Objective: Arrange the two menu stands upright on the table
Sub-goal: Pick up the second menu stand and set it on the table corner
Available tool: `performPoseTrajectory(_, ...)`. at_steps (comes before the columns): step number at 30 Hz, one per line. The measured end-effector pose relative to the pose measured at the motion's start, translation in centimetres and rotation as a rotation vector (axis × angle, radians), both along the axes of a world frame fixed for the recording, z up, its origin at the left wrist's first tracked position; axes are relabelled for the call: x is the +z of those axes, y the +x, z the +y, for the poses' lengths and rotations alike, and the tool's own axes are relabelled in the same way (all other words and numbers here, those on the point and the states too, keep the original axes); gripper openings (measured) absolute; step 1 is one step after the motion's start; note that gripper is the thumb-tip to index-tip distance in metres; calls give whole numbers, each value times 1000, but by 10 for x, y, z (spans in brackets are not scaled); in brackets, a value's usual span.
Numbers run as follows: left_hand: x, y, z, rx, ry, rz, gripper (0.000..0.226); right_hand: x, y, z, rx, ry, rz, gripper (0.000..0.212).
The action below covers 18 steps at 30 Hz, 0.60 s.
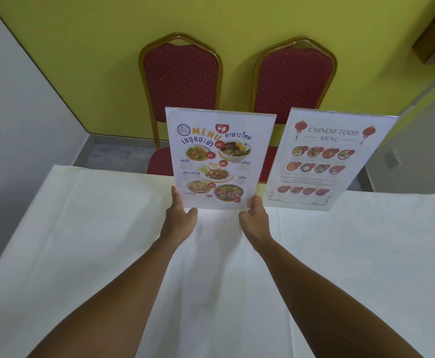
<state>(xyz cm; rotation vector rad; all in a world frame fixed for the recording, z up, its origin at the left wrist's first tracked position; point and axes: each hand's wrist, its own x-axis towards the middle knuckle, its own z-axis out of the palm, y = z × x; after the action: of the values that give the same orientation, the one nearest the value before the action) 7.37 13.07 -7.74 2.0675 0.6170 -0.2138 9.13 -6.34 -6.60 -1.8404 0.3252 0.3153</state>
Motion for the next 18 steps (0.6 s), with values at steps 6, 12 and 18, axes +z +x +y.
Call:
performPoseTrajectory(6,2,-1,0,-4,18,1,87,2,0,0,-2,3,-7,58)
performPoseTrajectory(12,6,-4,0,-16,11,-1,86,4,-1,0,1,-6,-11,57)
performPoseTrajectory(18,7,-5,1,-29,4,-3,87,3,-4,-2,20,-31,-23,56)
